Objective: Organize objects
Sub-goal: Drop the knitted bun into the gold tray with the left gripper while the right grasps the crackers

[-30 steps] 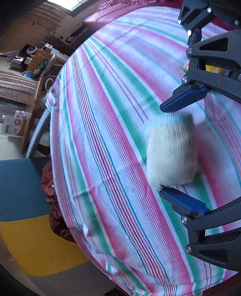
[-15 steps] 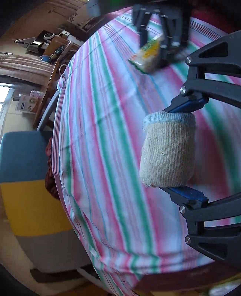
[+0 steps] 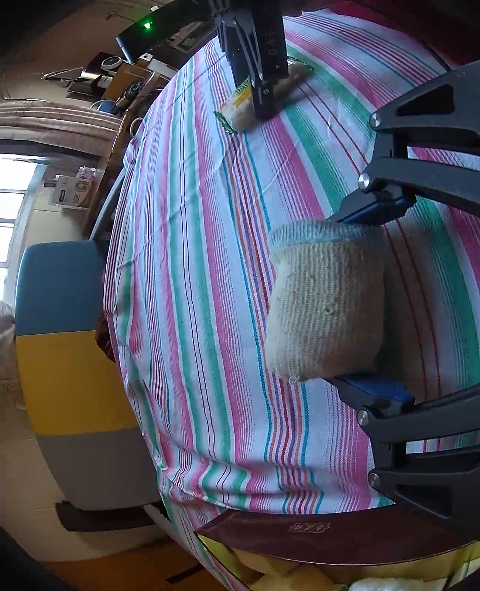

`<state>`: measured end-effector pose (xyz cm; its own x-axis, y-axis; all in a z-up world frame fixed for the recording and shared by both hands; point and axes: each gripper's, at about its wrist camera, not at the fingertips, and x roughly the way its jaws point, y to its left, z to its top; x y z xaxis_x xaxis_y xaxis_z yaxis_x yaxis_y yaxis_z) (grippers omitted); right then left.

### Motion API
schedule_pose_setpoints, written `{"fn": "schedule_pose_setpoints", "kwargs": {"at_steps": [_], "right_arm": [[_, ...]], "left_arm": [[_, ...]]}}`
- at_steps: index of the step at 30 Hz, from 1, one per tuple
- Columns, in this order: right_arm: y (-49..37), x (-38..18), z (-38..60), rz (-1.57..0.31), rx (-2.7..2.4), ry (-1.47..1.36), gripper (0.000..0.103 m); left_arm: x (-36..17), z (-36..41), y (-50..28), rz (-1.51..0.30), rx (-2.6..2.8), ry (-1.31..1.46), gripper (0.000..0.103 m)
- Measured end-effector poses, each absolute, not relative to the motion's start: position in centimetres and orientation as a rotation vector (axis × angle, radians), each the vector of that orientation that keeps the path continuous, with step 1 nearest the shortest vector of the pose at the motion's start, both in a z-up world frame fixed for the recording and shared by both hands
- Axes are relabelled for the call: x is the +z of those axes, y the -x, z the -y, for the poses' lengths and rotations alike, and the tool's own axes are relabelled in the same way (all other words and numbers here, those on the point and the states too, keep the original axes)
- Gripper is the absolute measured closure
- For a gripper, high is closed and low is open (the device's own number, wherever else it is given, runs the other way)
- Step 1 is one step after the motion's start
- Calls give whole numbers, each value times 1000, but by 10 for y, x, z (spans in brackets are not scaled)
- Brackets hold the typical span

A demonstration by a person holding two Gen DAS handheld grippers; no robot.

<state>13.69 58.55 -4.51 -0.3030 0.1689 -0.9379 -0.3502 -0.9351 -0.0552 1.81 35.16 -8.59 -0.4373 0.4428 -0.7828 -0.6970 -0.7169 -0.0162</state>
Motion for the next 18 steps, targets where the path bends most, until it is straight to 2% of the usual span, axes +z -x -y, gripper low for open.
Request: {"fn": "schedule_pose_setpoints", "kwargs": {"at_steps": [18], "right_arm": [[-138,-53,-580,-233,2307,1611,44]], "left_arm": [[-88,-351,-22,-389,2172,1032,36]]}}
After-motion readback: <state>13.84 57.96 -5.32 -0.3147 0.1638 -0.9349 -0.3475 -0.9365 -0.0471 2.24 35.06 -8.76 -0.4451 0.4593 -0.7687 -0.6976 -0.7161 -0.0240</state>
